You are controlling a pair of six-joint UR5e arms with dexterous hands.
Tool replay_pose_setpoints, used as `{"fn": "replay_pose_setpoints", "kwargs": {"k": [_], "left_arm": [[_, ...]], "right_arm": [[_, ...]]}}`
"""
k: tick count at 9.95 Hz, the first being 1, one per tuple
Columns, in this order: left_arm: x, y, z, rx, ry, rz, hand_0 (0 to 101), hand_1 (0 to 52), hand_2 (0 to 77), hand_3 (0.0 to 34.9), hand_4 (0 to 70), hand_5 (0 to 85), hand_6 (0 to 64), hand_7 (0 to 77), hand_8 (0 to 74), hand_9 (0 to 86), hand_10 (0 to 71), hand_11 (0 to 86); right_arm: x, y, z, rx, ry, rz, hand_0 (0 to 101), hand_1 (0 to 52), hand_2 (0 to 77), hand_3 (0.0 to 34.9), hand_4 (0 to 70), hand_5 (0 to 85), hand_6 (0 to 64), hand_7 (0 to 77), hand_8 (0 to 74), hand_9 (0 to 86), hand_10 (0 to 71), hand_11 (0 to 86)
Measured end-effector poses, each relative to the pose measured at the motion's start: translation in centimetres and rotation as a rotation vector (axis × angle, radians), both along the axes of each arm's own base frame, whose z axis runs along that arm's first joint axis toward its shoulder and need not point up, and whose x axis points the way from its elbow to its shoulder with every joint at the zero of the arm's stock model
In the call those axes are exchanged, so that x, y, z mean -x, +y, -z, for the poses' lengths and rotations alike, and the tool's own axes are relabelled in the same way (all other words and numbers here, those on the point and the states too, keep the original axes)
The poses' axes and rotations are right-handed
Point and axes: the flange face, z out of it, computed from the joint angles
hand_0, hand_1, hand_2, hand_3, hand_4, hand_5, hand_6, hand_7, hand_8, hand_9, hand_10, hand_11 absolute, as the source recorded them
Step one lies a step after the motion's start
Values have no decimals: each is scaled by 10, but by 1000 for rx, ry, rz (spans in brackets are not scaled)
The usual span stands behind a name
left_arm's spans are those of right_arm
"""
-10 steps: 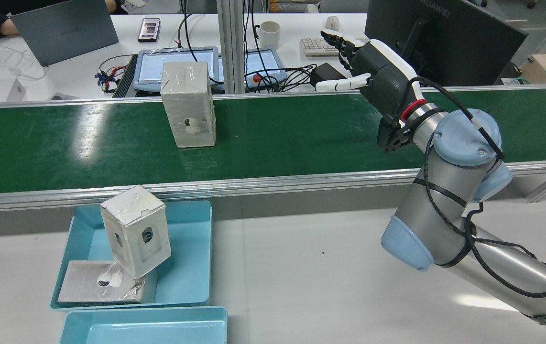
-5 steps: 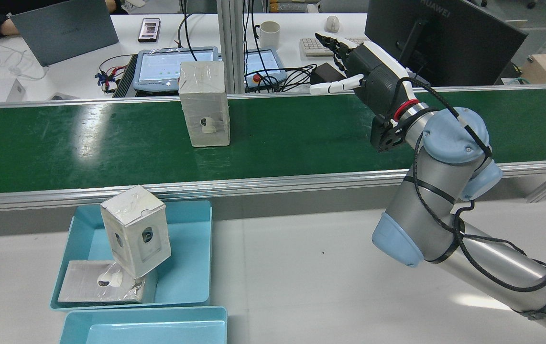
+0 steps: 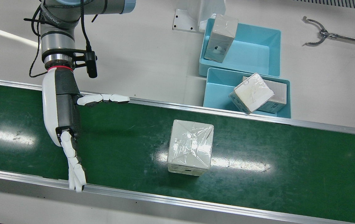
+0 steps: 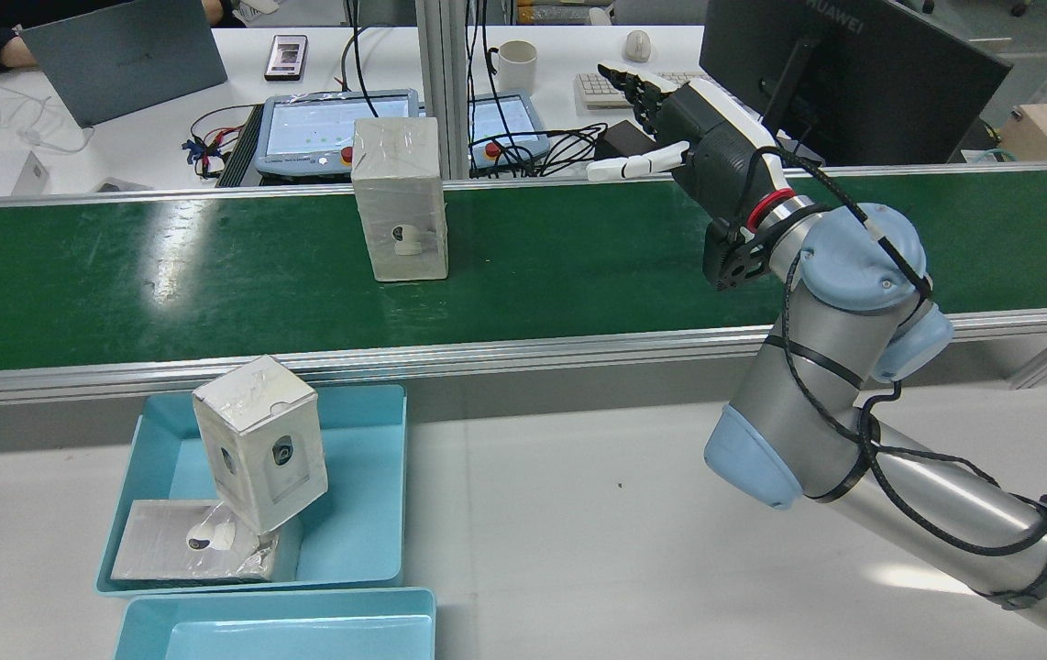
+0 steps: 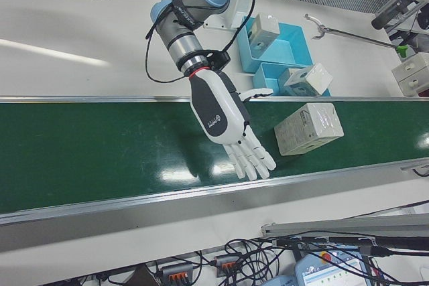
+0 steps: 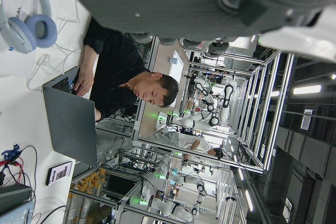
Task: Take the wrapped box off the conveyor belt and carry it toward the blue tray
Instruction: 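Move the open right hand toward the plastic-wrapped white box on the belt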
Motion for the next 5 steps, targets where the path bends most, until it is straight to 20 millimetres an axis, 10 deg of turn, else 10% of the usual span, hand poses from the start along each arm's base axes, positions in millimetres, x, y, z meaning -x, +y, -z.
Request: {"fn": "replay_pose_setpoints", "kwargs": {"k": [5], "left_arm": [[0,0,0,0,0,0,0,0,11,0,0,11,0,0,0,0,0,0]], "right_arm": [[23,5,-5,1,0,24,456,131,142,41,60,60,0,5,11,16,0,11]]}}
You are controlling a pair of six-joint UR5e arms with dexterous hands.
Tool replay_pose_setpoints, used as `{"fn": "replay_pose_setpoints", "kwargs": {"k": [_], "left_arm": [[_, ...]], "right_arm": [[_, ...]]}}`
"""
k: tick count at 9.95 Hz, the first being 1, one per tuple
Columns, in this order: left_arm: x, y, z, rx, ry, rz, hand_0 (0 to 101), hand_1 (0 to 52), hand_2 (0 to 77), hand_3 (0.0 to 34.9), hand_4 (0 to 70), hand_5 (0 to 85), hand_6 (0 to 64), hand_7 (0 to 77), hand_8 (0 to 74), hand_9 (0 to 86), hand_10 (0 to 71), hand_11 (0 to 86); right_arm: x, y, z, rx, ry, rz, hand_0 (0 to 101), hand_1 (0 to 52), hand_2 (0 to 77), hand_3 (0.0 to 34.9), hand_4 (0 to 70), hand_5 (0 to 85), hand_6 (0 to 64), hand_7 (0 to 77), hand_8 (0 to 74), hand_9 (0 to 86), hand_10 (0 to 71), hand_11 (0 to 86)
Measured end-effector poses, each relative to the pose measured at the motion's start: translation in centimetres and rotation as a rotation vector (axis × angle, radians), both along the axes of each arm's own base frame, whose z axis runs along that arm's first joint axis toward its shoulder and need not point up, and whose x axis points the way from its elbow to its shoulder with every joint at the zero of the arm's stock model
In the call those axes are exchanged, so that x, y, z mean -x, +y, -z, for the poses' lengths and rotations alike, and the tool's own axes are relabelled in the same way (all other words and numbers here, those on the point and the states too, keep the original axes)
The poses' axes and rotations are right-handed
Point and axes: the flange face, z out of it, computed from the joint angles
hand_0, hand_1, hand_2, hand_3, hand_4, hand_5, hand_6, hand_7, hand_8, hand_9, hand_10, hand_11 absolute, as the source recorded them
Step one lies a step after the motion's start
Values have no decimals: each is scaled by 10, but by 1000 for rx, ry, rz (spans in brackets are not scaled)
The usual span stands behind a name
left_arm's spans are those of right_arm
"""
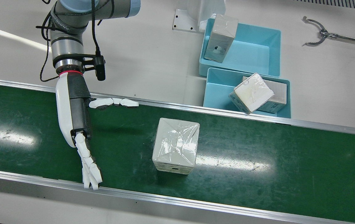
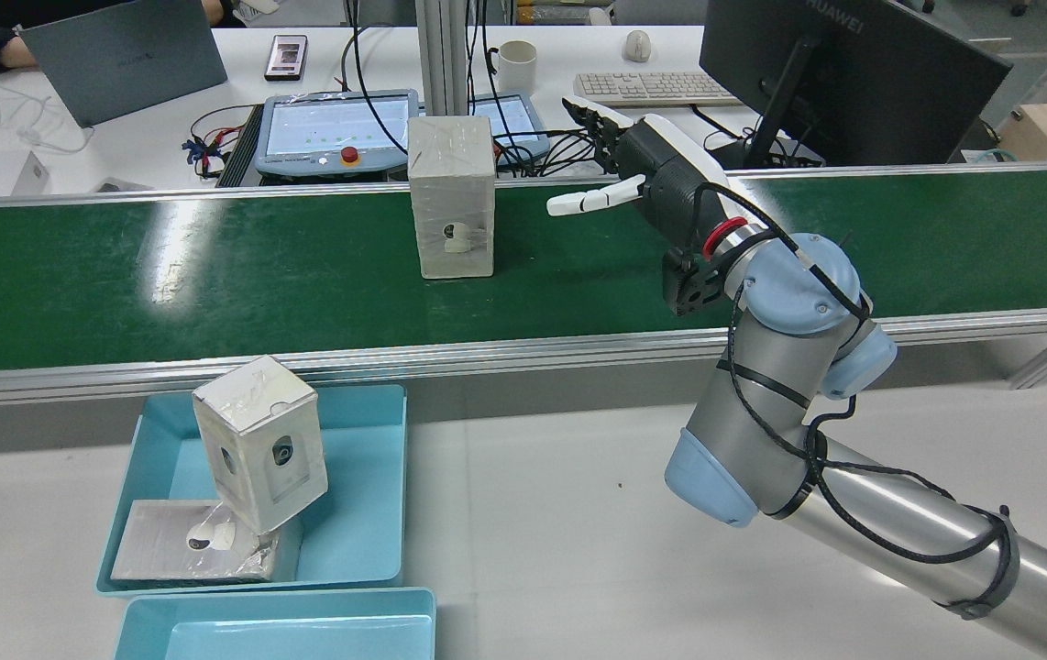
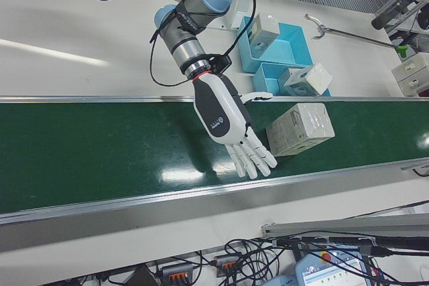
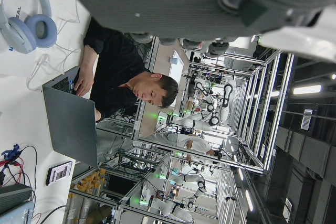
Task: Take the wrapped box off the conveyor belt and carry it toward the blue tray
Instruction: 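Move the open right hand toward the plastic-wrapped white box on the belt, then close the right hand fingers around the wrapped box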
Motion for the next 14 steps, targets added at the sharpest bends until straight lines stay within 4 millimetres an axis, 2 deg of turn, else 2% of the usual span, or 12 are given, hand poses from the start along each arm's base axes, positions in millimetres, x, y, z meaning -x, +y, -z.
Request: {"fn": "replay_pose_setpoints", "kwargs": {"k": [1,14], "left_arm": [[0,0,0,0,0,0,0,0,11,0,0,11,0,0,0,0,0,0],[0,0,0,0,0,0,0,0,5,0,0,11,0,0,0,0,0,0]], "right_arm": [[3,1,0,1,0,2,455,131,142,44,60,60,0,27,11,16,0,11],[13,-2,-11,11,4,5,458,125,153,38,71,76,0,27,11,16,0,11]]}}
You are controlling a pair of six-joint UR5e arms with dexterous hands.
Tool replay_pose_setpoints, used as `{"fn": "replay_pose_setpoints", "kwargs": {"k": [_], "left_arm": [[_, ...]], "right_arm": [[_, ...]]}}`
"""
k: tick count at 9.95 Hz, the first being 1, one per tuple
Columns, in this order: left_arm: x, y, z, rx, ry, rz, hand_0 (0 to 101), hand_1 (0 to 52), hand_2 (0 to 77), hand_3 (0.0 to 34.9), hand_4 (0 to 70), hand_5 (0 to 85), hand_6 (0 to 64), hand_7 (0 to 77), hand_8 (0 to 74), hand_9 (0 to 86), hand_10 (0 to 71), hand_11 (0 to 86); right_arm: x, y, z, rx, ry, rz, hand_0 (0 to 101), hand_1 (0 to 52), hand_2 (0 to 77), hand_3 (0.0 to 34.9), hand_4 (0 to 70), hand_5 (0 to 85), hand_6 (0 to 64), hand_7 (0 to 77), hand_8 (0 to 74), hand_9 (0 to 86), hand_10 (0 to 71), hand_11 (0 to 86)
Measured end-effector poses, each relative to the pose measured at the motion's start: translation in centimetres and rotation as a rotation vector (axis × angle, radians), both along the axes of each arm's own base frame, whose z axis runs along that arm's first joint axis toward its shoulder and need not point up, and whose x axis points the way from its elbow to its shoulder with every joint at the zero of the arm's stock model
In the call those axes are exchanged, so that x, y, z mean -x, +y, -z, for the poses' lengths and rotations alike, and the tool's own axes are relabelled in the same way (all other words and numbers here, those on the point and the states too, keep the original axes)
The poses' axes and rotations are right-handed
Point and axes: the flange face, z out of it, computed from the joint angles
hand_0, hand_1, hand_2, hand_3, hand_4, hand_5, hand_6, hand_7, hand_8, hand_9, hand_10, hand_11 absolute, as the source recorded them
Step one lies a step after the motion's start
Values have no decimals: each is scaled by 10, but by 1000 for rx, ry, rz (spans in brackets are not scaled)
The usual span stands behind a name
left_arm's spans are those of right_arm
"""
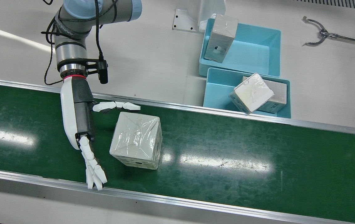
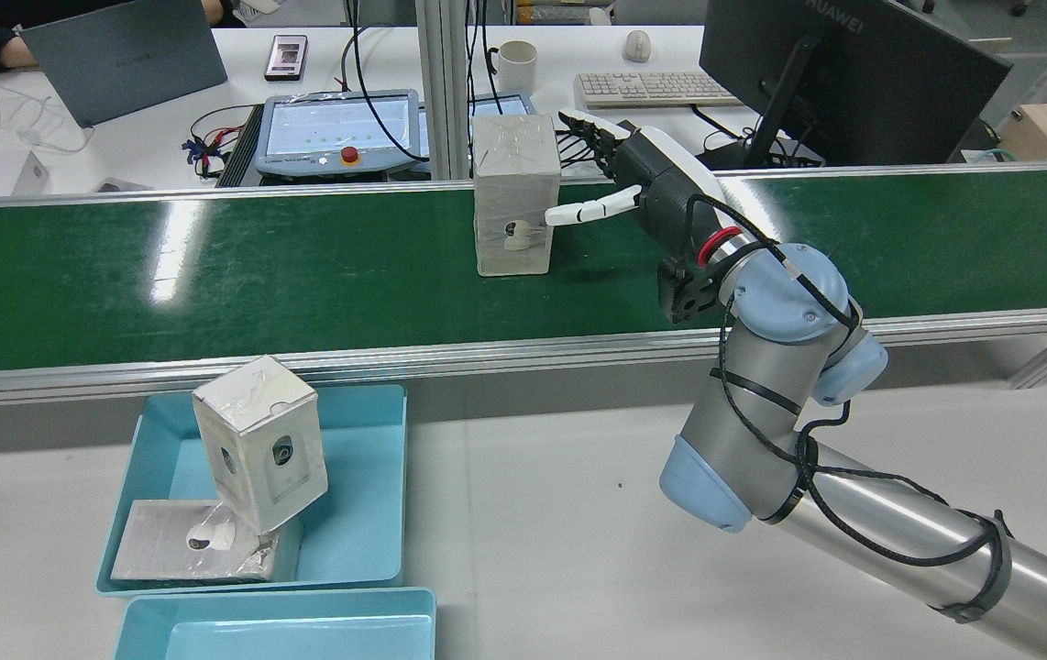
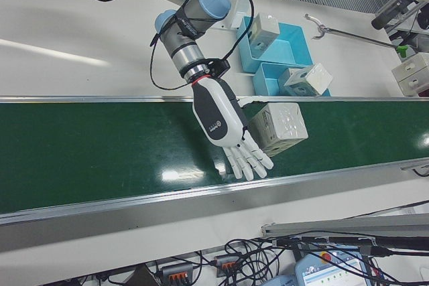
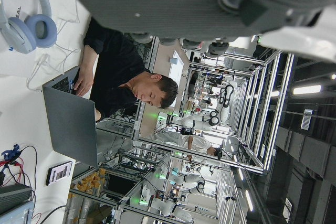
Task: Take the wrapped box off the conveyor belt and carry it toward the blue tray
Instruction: 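Close the right hand fingers around the wrapped box, then lift the wrapped box off the belt and carry it toward the blue tray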
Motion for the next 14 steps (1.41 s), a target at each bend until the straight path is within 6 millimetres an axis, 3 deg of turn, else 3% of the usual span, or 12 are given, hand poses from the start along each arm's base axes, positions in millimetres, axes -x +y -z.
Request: {"fn": "replay_pose_setpoints", "kwargs": {"k": [6,7,8,9,10,11,13,14], "left_arm": [[0,0,0,0,0,0,0,0,5,0,0,11,0,0,0,0,5,0],[0,0,0,0,0,0,0,0,5,0,0,11,0,0,0,0,5,0],[0,0,0,0,0,0,0,0,11,0,0,11,0,0,0,0,5,0],[0,0,0,0,0,0,0,0,5,0,0,11,0,0,0,0,0,0],[0,0,0,0,0,0,0,0,5,0,0,11,0,0,0,0,5,0],[0,0,0,0,0,0,0,0,5,0,0,11,0,0,0,0,0,0],[0,0,0,0,0,0,0,0,5,0,0,11,0,0,0,0,5,0],[0,0,0,0,0,0,0,0,5,0,0,11,0,0,0,0,5,0]], "right_arm": [[4,-2,-3,-10,-18,-4,455,125,153,36,76,87,0,38,11,16,0,11],[6,-4,-5,-13,-23,-7,455,125,153,14,76,87,0,38,11,16,0,11],[8,-5,-6,-15,-28,-9,455,120,180,0,115,115,38,131,11,16,0,11],[8,-5,-7,-16,-32,-11,455,120,180,0,115,115,38,131,11,16,0,11],[8,-6,-6,-17,-34,-13,434,82,224,0,164,202,191,289,202,104,87,11],[6,-6,-6,-18,-36,-15,429,16,256,1,202,365,235,311,295,196,185,71],[-1,-7,1,-28,-47,-23,429,16,256,1,202,365,235,311,295,196,185,71],[-8,-4,12,-47,-62,-28,435,11,316,0,224,404,289,322,415,295,300,256]]}}
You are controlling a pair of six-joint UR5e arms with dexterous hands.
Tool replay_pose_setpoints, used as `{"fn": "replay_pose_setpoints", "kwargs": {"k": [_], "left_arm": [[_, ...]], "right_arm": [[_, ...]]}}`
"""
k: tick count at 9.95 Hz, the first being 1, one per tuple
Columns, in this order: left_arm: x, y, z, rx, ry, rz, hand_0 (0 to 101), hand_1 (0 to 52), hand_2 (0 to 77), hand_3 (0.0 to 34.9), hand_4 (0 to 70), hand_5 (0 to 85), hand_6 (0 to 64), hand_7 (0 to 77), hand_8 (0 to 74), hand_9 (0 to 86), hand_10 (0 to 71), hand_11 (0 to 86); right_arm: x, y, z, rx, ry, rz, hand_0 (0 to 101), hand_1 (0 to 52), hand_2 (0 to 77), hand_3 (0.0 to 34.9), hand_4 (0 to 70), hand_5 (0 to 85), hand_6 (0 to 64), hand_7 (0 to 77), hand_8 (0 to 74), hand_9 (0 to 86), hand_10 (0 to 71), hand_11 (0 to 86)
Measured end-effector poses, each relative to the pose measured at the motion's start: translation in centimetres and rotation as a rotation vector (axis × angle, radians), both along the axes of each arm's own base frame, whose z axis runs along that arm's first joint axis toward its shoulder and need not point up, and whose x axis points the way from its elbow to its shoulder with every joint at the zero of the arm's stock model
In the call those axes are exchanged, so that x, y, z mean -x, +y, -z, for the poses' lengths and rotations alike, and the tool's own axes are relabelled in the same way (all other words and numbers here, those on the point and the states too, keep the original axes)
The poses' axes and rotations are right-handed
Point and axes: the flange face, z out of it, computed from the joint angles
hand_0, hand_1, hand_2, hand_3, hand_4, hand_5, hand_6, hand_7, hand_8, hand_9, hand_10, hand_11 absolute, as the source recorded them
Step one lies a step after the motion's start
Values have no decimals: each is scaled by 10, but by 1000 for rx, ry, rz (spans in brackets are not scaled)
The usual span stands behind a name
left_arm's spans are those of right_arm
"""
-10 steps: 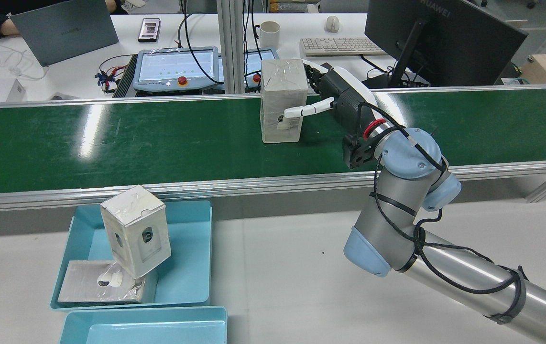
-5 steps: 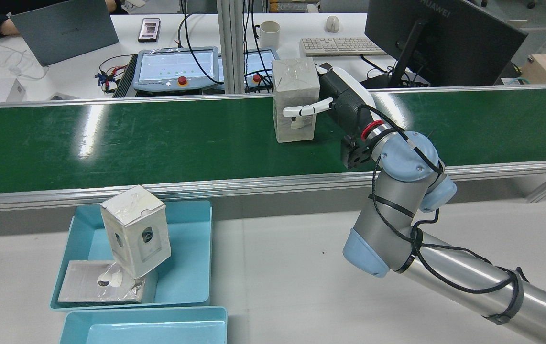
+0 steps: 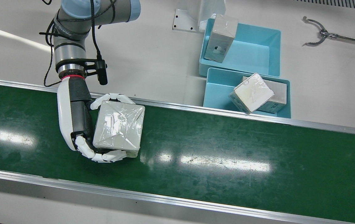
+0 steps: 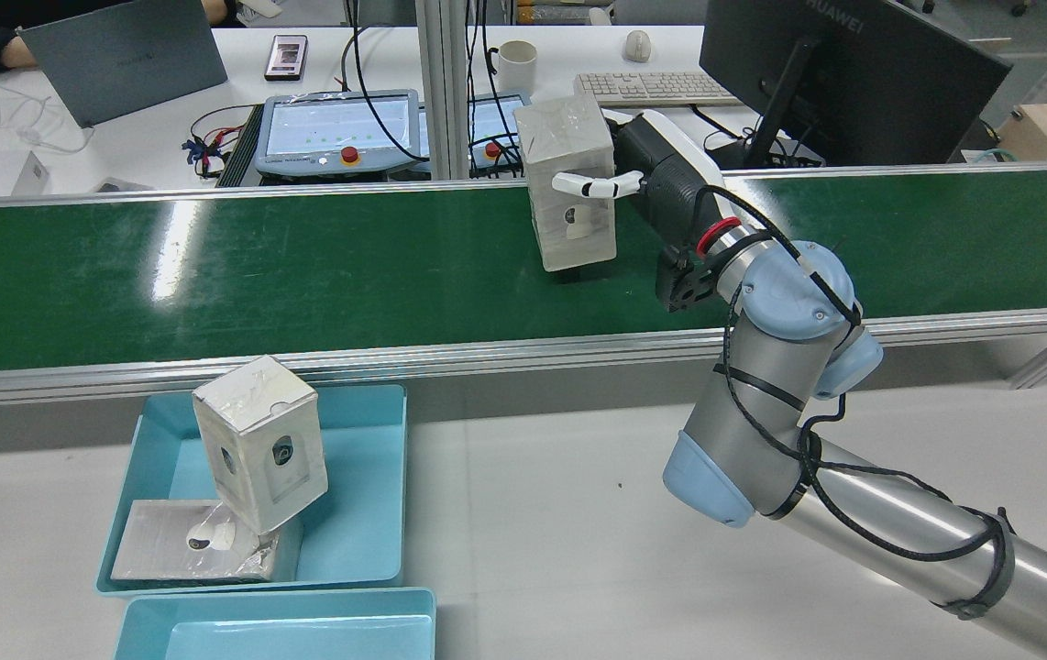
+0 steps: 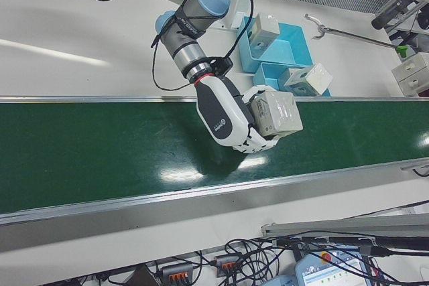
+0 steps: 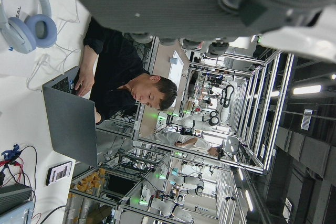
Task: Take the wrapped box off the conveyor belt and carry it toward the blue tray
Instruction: 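Lift the wrapped box off the belt and carry it toward the blue tray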
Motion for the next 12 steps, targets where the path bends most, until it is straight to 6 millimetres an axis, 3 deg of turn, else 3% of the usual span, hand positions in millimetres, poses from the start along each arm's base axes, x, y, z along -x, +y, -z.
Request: {"fn": "replay_pose_setpoints", "kwargs": {"k": [2,3,4,5,6,7,8,9,10,11,12], "left_arm": [[0,0,0,0,0,0,0,0,5,0,0,11,0,0,0,0,5,0],[0,0,0,0,0,0,0,0,5,0,0,11,0,0,0,0,5,0],[0,0,0,0,0,0,0,0,5,0,0,11,0,0,0,0,5,0],[0,0,0,0,0,0,0,0,5,0,0,11,0,5,0,0,5,0],[0,0,0,0,0,0,0,0,5,0,0,11,0,0,0,0,0,0],[0,0,0,0,0,0,0,0,5,0,0,11,0,0,0,0,5,0],[0,0,0,0,0,0,0,0,5,0,0,11,0,0,0,0,5,0],[0,0,0,0,0,0,0,0,5,0,0,11,0,0,0,0,5,0],[0,0,0,0,0,0,0,0,5,0,0,11,0,5,0,0,5,0],[0,0,0,0,0,0,0,0,5,0,0,11,0,5,0,0,5,0],[0,0,0,0,0,0,0,0,5,0,0,11,0,5,0,0,0,0]], "right_arm": [[-14,9,27,-51,-39,-9,397,5,382,3,224,409,295,327,491,289,415,316],[-18,15,40,-76,-56,-10,397,5,382,3,224,409,295,327,491,289,415,316],[-19,24,52,-100,-74,-8,410,5,393,2,224,409,295,327,491,289,485,327],[-15,37,65,-123,-98,-4,410,5,393,2,224,409,295,327,491,289,485,327],[-5,53,78,-141,-124,1,408,5,404,0,224,409,393,316,491,289,496,393],[7,70,92,-159,-148,8,408,5,404,0,224,409,393,316,491,289,496,393],[23,92,110,-181,-171,20,431,11,365,0,235,485,458,376,709,327,502,644],[39,114,126,-201,-185,29,439,11,365,0,240,485,475,382,687,393,496,725],[52,137,139,-215,-194,39,439,11,365,0,240,485,475,382,687,393,496,725],[67,159,147,-222,-199,54,447,11,365,0,262,485,507,382,682,507,491,704],[80,177,151,-222,-199,73,448,11,365,0,262,485,507,382,682,507,491,704]]}}
